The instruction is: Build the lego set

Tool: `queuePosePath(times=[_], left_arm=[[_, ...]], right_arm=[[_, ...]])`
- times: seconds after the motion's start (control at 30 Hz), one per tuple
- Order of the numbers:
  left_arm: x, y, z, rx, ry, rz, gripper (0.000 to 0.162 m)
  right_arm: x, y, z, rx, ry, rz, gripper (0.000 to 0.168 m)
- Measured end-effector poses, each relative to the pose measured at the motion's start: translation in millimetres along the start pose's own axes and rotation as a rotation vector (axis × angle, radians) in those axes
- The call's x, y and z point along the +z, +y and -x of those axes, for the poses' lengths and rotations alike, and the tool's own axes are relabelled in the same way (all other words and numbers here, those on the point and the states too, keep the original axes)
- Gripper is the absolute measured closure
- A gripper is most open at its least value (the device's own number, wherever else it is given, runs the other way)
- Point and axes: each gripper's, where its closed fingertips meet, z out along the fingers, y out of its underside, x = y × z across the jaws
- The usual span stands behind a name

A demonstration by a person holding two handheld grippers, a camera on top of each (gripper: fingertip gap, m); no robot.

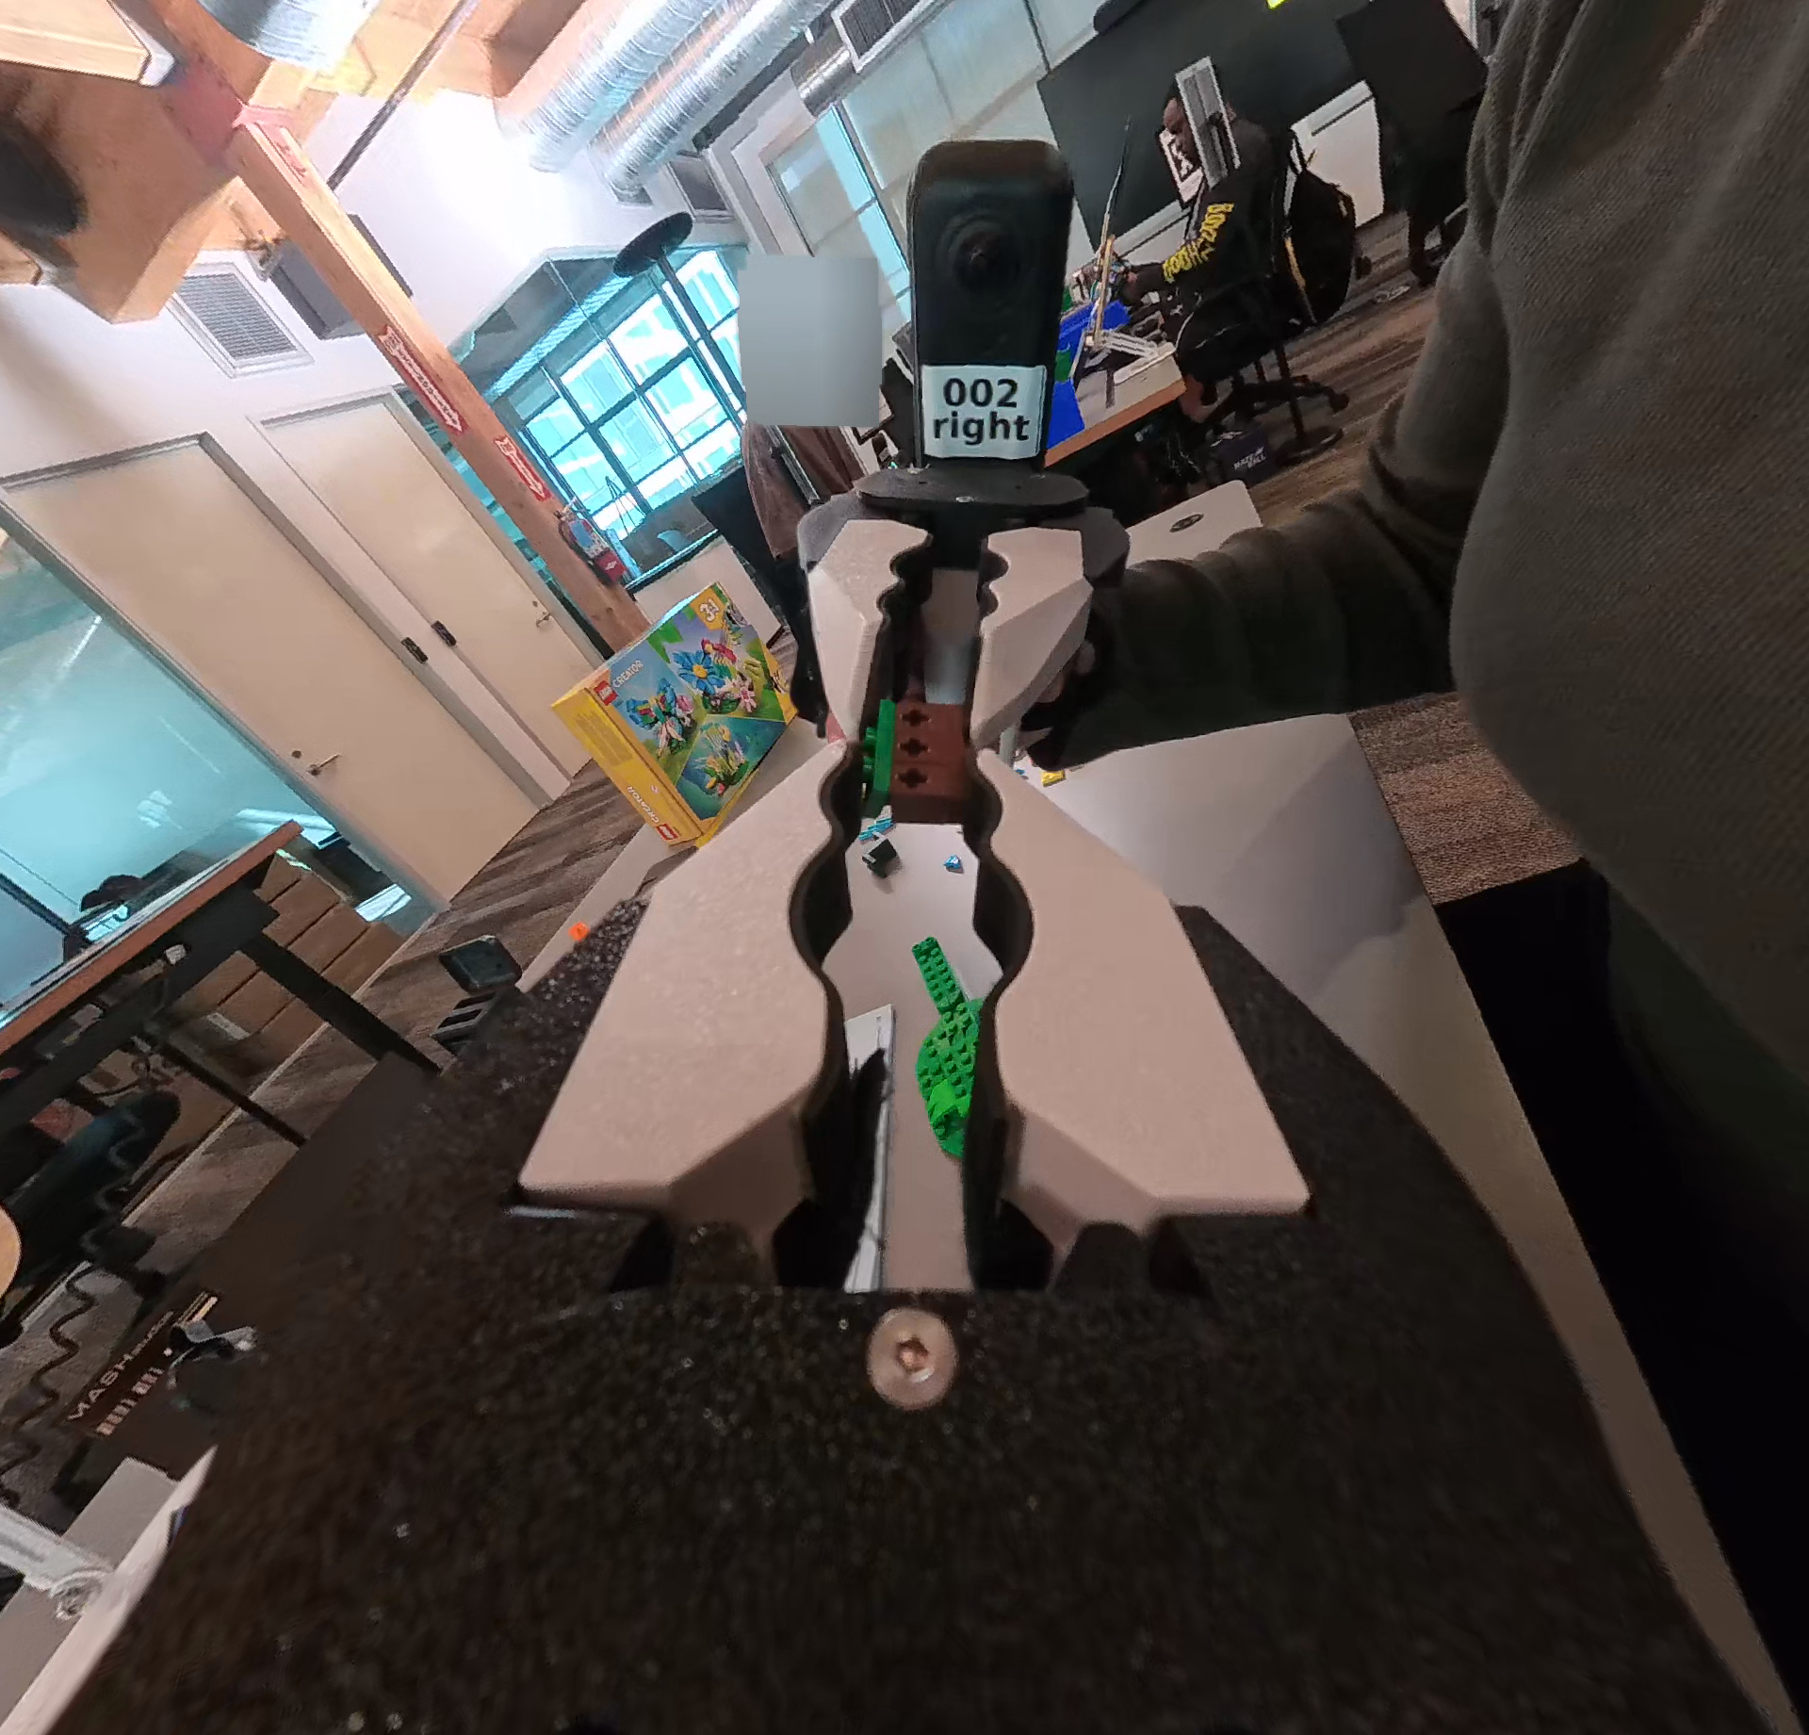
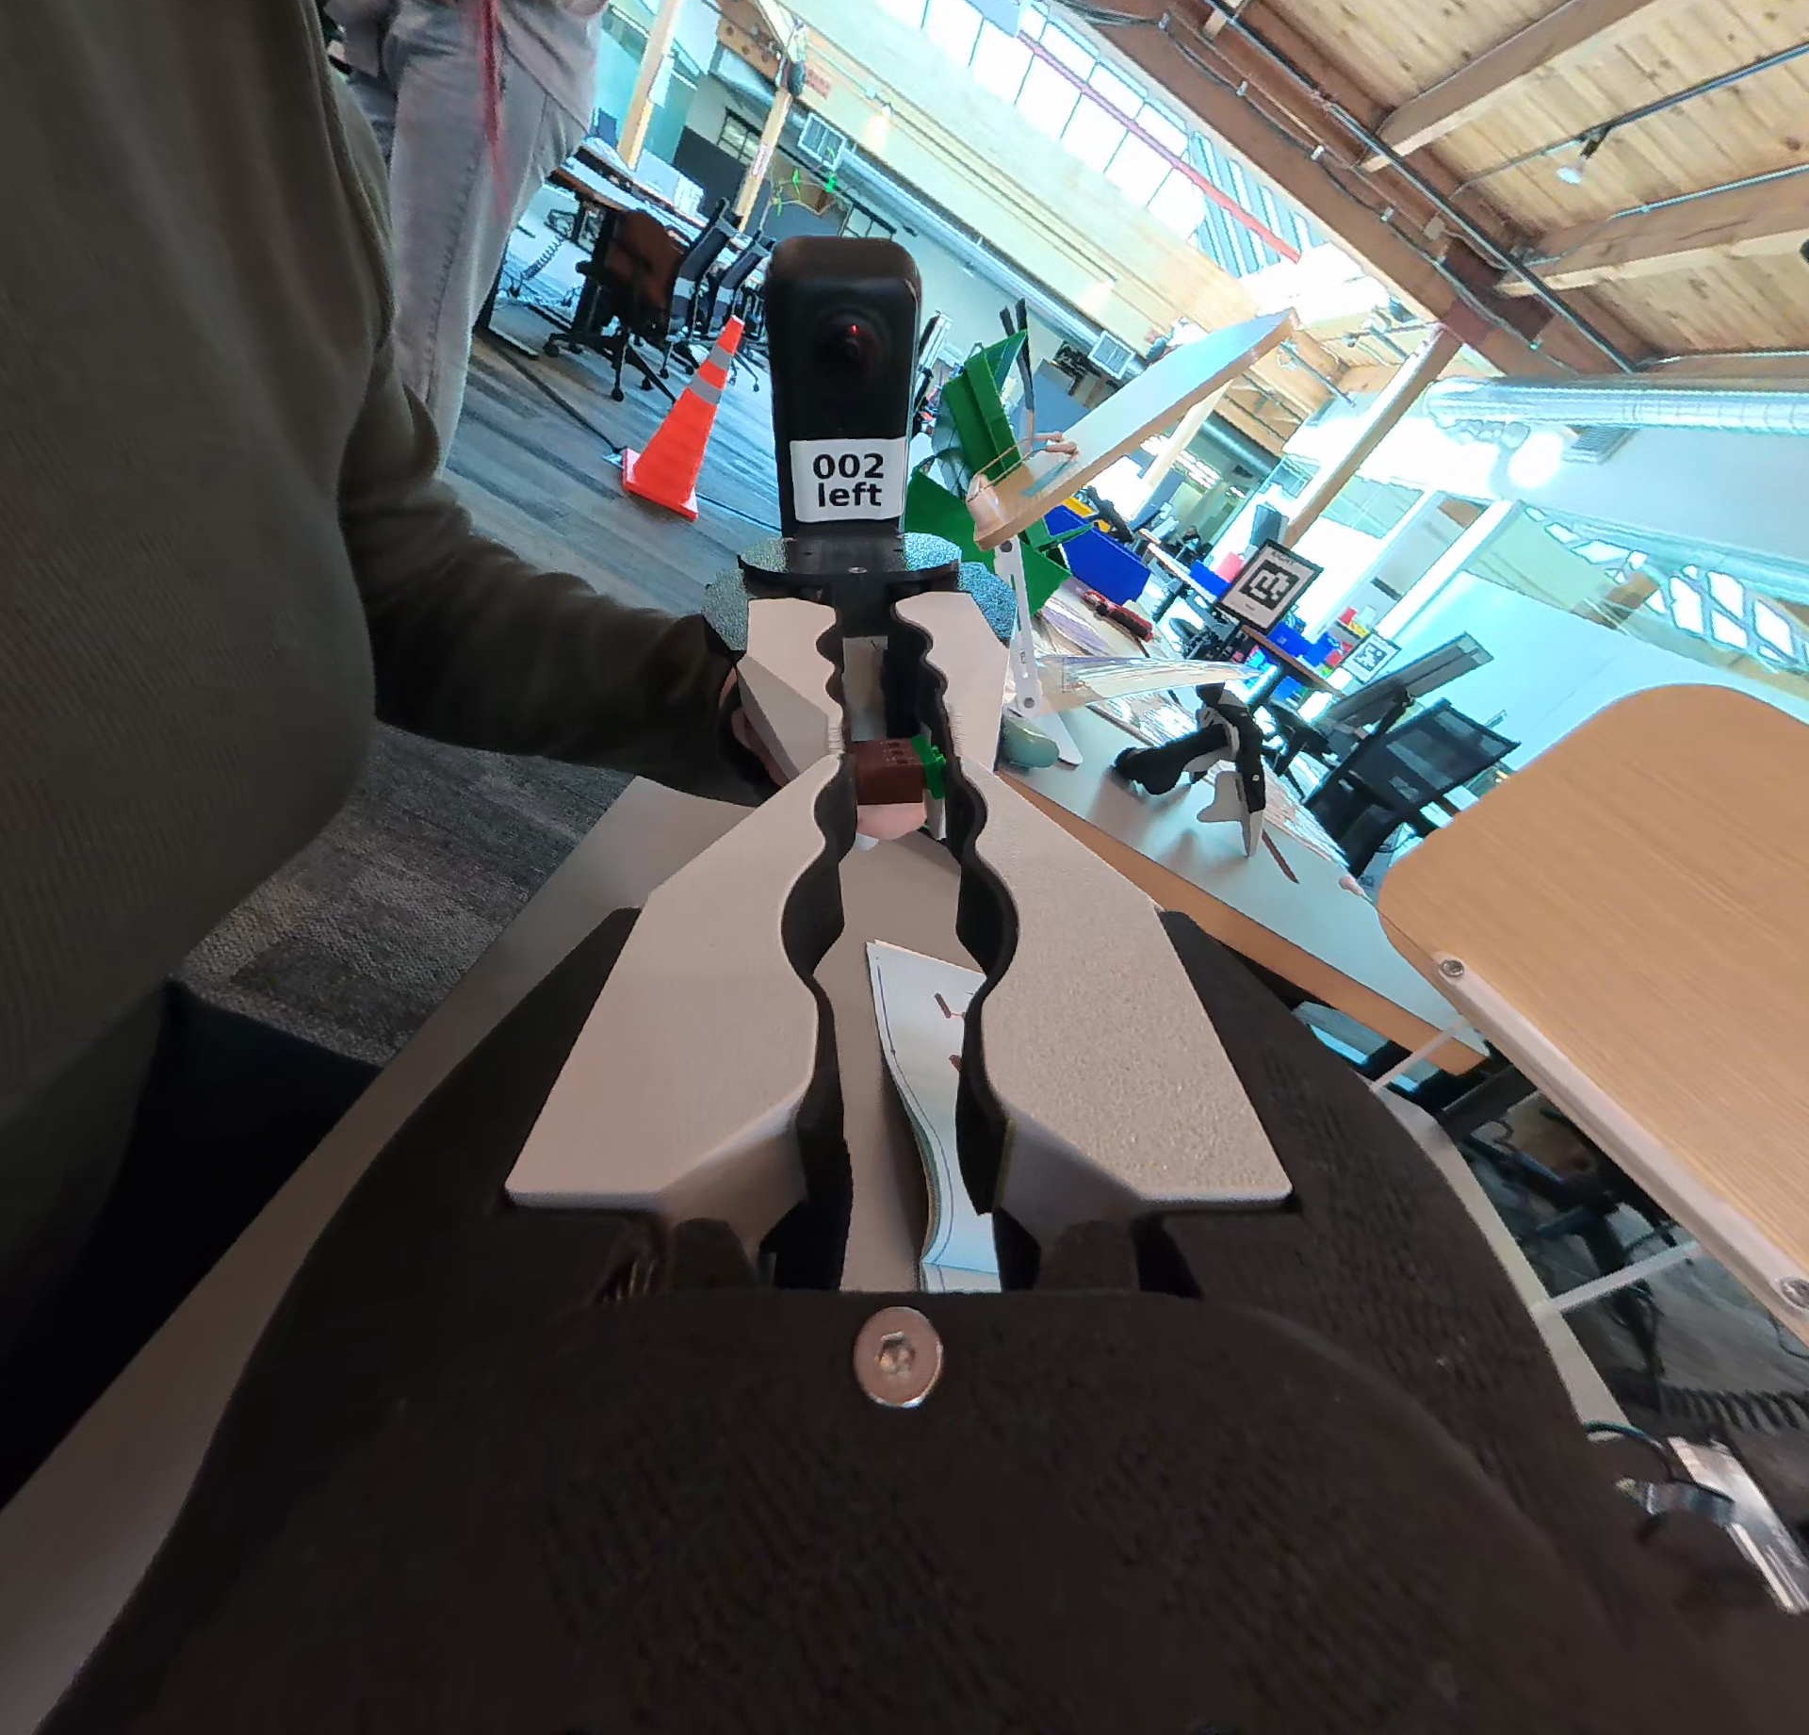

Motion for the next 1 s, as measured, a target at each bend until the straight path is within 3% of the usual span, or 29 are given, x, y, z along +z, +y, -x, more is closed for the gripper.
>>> queuePosePath(times=[0.37,0.47,0.6,0.7,0.87,1.0], left_arm=[[0.1,4.4,3.2,-0.015,-0.039,0.016,0.145],[-0.4,8.6,13.9,0.112,-0.147,0.066,0.145],[-5.2,9.3,27.3,0.343,-0.270,0.164,0.144],[-3.4,12.2,27.7,0.446,-0.282,0.223,0.144],[-1.2,15.7,27.4,0.485,-0.275,0.247,0.145],[-0.6,16.0,25.9,0.487,-0.262,0.242,0.145]], right_arm=[[2.0,2.5,-3.7,0.127,0.008,0.037,0.152],[3.1,3.5,-16.1,0.324,0.037,-0.006,0.147],[3.6,21.9,-26.1,0.741,0.003,-0.004,0.134],[8.8,23.6,-20.7,0.849,-0.038,-0.026,0.141],[13.8,23.1,-18.1,0.871,-0.049,-0.024,0.158],[14.5,21.5,-15.6,0.854,-0.067,-0.033,0.161]])
